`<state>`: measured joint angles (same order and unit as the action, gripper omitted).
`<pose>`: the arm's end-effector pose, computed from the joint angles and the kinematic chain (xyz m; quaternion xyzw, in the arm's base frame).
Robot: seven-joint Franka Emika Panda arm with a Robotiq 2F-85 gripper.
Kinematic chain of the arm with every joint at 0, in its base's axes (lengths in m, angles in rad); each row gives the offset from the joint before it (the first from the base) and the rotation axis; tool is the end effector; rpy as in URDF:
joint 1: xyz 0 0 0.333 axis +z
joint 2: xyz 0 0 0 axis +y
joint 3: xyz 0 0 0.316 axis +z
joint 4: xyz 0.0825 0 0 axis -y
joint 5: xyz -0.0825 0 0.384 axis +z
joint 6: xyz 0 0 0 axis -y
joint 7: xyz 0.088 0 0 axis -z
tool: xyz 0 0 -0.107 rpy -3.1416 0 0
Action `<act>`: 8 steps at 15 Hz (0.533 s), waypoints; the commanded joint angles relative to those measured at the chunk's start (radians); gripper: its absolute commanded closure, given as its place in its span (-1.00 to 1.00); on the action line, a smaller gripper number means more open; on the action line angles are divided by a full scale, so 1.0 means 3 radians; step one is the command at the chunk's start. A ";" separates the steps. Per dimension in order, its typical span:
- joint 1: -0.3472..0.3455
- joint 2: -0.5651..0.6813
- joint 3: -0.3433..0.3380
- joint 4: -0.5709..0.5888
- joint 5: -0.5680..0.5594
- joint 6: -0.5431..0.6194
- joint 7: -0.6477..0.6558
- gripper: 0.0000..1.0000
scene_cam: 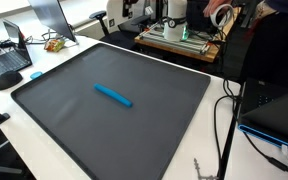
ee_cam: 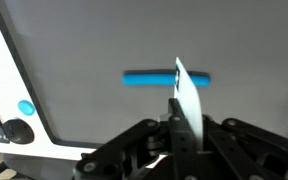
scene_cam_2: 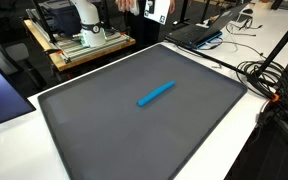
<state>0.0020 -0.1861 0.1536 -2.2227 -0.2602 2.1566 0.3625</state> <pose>0.4990 0.0702 0.4647 0.9896 -0.0376 0.0877 0.1073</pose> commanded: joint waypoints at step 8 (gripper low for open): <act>0.0057 0.0080 -0.0020 0.0006 -0.0055 -0.0005 0.0111 0.93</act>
<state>0.0049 -0.1626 0.1612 -2.2221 -0.2747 2.1573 0.3946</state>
